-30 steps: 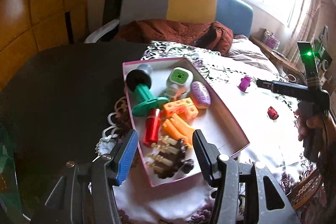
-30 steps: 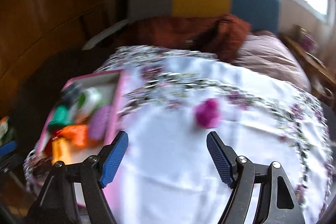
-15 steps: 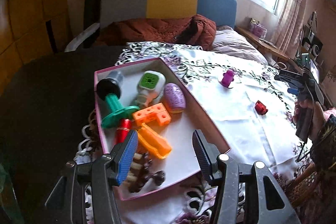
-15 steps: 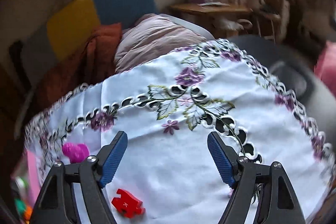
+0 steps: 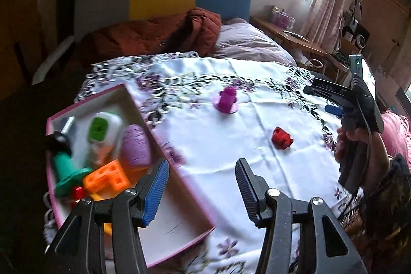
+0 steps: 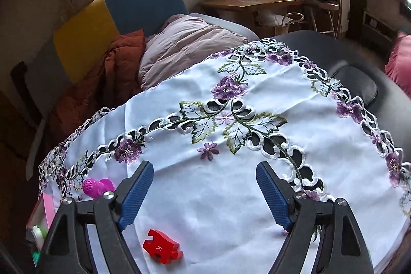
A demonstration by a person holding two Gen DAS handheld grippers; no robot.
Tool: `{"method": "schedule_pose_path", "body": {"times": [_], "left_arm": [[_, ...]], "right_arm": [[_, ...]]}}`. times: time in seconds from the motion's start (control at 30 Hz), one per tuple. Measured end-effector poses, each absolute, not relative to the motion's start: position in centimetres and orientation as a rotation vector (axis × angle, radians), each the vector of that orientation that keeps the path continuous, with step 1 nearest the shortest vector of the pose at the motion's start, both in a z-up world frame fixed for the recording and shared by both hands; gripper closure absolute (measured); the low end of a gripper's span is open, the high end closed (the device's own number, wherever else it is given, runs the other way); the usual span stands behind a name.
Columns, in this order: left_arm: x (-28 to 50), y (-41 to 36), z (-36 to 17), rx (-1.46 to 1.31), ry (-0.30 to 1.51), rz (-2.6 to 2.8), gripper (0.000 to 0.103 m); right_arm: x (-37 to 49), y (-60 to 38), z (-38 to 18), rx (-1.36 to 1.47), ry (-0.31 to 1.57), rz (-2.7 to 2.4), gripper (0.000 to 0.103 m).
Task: Organize rigid objects
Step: 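Grasp the purple suction cup with the left tool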
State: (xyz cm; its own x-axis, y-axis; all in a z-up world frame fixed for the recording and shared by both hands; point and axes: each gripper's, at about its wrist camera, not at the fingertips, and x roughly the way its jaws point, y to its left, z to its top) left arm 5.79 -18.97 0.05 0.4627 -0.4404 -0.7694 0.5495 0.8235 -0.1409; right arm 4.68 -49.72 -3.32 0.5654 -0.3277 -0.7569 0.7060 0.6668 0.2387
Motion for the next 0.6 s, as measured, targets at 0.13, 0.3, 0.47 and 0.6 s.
{"method": "schedule_pose_path", "body": {"times": [0.13, 0.3, 0.47, 0.6], "left_arm": [[7.3, -21.9, -1.2, 0.142, 0.935, -0.621, 0.049], [9.8, -24.7, -2.0, 0.162, 0.953, -0.629, 0.048], [12.2, -27.5, -3.1, 0.176, 0.979, -0.631, 0.048], [13.6, -29.7, -4.1, 0.187, 0.988, -0.638, 0.046]], "right_arm": [[4.6, -49.6, -3.1, 0.57, 0.729, -0.639, 0.019], [4.8, -50.0, -3.3, 0.605, 0.734, -0.628, 0.018], [4.8, -50.3, -3.4, 0.631, 0.737, -0.625, 0.017], [4.8, -50.4, -3.6, 0.651, 0.743, -0.615, 0.017]]}}
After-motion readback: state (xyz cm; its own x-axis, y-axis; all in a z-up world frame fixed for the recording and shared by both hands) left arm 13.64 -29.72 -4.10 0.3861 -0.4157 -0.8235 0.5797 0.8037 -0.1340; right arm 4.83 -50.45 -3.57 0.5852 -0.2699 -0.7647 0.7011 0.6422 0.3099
